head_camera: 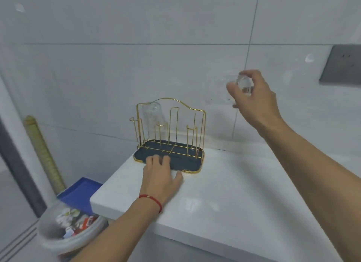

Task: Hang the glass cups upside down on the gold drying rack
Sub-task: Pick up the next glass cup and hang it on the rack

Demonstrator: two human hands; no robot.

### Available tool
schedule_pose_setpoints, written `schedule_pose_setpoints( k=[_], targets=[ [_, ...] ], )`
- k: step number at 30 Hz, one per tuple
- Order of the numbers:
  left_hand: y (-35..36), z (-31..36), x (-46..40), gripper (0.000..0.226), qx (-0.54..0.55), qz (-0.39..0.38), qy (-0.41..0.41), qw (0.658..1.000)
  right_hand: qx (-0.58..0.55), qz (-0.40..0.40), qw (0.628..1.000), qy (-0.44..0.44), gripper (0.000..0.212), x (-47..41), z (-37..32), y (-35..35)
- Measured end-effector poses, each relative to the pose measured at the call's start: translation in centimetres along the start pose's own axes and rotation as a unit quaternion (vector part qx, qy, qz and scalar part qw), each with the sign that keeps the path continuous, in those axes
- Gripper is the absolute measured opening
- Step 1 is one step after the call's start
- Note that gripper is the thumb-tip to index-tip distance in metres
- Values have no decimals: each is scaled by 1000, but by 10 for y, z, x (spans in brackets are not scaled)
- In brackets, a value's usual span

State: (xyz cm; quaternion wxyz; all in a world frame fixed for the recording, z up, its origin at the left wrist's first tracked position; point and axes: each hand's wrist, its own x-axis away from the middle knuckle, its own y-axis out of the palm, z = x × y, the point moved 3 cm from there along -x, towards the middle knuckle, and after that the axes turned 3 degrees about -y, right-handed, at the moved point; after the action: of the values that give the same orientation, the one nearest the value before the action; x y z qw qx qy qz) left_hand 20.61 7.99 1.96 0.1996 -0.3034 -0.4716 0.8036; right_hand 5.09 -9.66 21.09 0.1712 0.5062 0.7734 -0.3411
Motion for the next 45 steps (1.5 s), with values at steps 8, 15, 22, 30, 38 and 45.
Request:
schedule_pose_setpoints(
  k=[8,15,22,30,38,45],
  targets=[
    [12,0,-4,41,-58,20,2,998,127,-172,975,-65,71,-91,-24,92],
    [12,3,-3,39,-72,16,3,997,152,-313,938,-13,66,-115,-11,138],
    [14,3,-2,41,-87,23,10,996,138,-440,887,-16,68,-119,6,168],
    [18,2,-5,43,-88,21,6,996,121,-497,858,-32,80,-111,18,182],
    [16,2,-4,38,-67,45,8,997,49,-338,938,-51,33,-112,17,141],
    [12,3,-3,38,-34,48,19,998,68,-59,982,-163,29,-42,40,41]
  ],
)
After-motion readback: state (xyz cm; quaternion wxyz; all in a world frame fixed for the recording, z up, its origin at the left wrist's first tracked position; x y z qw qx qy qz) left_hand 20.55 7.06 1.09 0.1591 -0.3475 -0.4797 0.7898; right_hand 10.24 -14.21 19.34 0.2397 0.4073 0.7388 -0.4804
